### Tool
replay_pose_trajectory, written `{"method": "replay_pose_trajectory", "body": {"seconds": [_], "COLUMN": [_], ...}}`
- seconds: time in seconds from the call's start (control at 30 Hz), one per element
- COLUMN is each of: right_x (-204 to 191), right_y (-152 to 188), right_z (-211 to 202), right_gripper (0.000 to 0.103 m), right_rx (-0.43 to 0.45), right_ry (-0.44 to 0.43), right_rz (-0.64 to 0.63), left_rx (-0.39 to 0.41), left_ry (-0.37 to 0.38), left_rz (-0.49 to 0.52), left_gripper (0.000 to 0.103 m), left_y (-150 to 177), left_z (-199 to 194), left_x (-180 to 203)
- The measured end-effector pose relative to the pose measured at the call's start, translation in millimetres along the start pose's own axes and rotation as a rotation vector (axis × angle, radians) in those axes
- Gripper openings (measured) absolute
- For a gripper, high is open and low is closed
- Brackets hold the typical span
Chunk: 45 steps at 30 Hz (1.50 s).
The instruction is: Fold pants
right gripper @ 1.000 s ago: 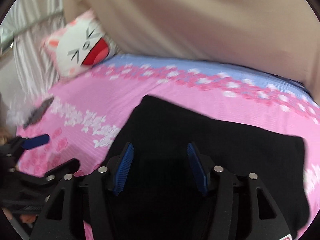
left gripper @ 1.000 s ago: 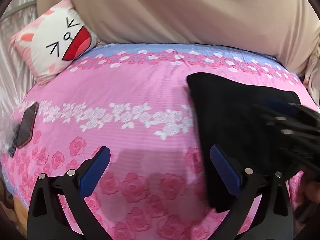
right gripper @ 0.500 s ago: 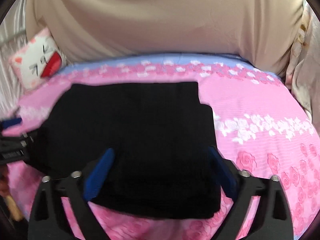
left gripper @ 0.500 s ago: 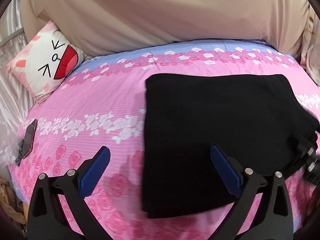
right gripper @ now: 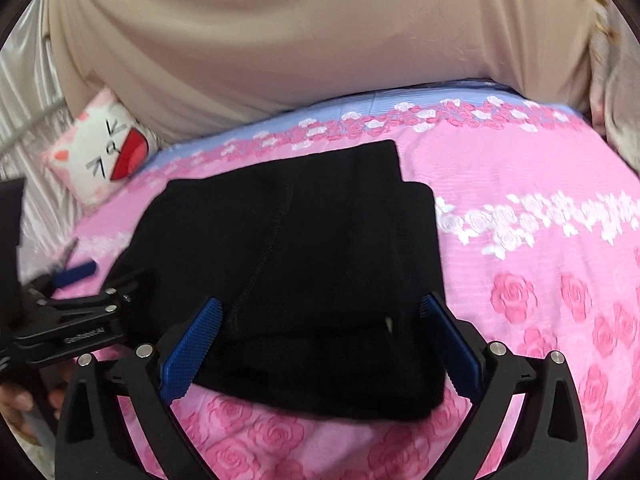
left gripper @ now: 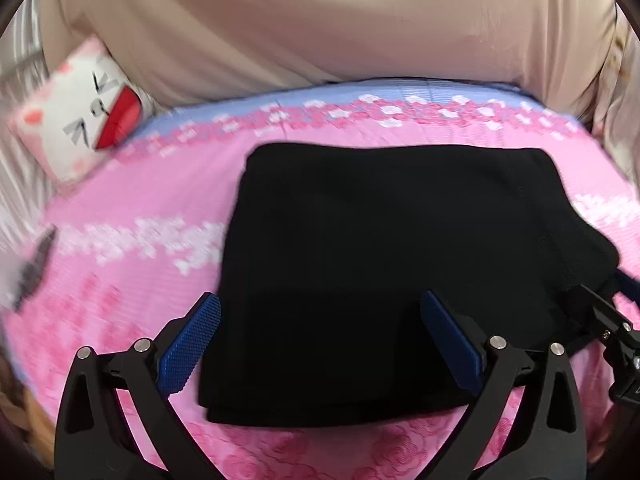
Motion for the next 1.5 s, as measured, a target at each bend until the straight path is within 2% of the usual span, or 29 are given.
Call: {"method": "replay_pose_trajectory", "body": {"seconds": [0.13,0.2,0.27,0.3,0.43,0.57,0.77,1.23,1.5], "right_x": [11.6,17.2,23.7,23.3,19.3,15.7,15.7,16.6,20.4], "right_y": [6.5,9.4,16.5,13.9,14.5,15.8,14.7,12.9,14.7], "right_z": [-0.6,3.5,16.0,14.8,16.3,17.2,21.2,24.7,20.4], "right_gripper": [0.098,0.098,0.098,0.098,0.098,0.098,0.098,0.098,0.098], "right_rx": [-0.026,-0.056,-0.138,-0.121,-0.120,-0.123,-0.137,-0.162,-0.167], "right_ry": [-0.013,-0.010,-0.018,-0.029,-0.013,0.014,0.030,0.028,-0.023], "right_rz": [0.069,0.115,0.186,0.193,0.176,0.159,0.142,0.119,0.142], "left_rx": [0.014,0.035,0.054,0.063,0.092,0.085,0.089,0.089,0.138], "left_ry": [0.058,0.061,0.048,0.039,0.026,0.063,0.078,0.087,0.172], "left_rz": [-0.042,-0.026,0.001,0.015,0.020,-0.012,-0.028,-0.043,-0.092], "left_gripper": [0.098,0.098,0.098,0.098,0.098,0.098,0.098,0.098,0.098], "left_y": [8.3,9.5,11.0,11.5,11.7,13.1,15.2,16.1,15.6], "left_z": [2.3,1.6,2.1,2.3,1.4,3.4,3.7,3.4,-5.5], "left_x": [-4.2,-3.7,-2.1,-1.1,0.5,-2.4,-2.6,-2.6,-7.2]}}
Point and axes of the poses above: each gripper's, at about its wrist camera, not at the fingertips, and z roughly the way its jaws point, x to its right, y to its underside, the point moved 9 cm from there along z, roughly the way its jaws point, and after that the axes turned 11 degrees about y, right-handed, at the moved point
